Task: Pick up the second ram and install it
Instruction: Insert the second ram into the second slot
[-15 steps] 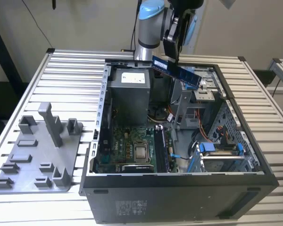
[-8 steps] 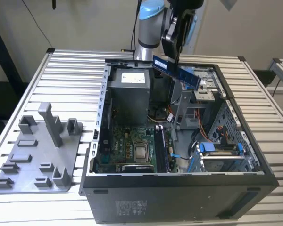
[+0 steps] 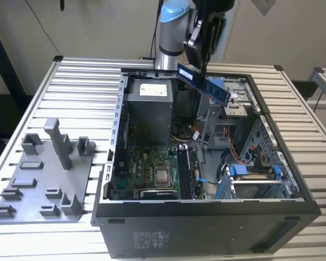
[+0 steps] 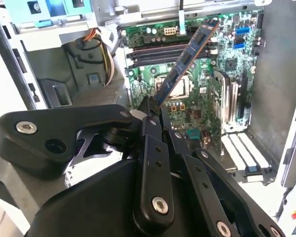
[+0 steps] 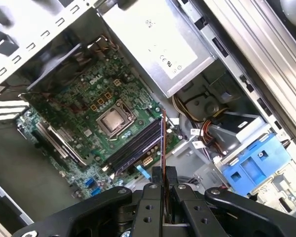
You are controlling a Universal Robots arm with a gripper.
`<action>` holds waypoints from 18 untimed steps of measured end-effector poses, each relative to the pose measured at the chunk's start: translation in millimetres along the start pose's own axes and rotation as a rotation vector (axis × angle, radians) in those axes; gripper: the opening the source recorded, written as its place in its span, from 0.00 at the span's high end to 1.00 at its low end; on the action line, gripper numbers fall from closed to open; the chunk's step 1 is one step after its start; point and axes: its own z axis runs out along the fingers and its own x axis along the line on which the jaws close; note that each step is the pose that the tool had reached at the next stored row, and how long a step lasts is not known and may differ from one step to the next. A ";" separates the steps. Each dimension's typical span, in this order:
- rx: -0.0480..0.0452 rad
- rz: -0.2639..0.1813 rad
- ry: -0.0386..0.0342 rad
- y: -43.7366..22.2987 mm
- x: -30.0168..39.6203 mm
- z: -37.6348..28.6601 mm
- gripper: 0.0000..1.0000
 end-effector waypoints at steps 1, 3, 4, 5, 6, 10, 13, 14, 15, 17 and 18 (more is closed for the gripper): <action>0.0004 0.014 0.0000 0.0 0.0 0.1 0.86; 0.0011 0.042 -0.0001 0.0 0.0 0.3 0.86; 0.0015 0.056 -0.0001 0.0 0.0 0.4 0.86; 0.0019 0.070 -0.0002 0.0 0.0 0.6 0.86; 0.0023 0.084 -0.0002 0.0 0.0 0.7 0.86; 0.0039 0.138 0.0003 0.0 0.0 1.1 0.86; 0.0053 0.179 0.0005 0.0 0.0 1.6 0.86; 0.0058 0.192 0.0006 0.0 0.0 1.7 0.86; 0.0062 0.206 0.0007 0.0 0.0 1.9 0.86; 0.0071 0.232 0.0007 0.0 0.0 2.3 0.86; 0.0075 0.245 0.0008 0.0 0.1 2.5 0.86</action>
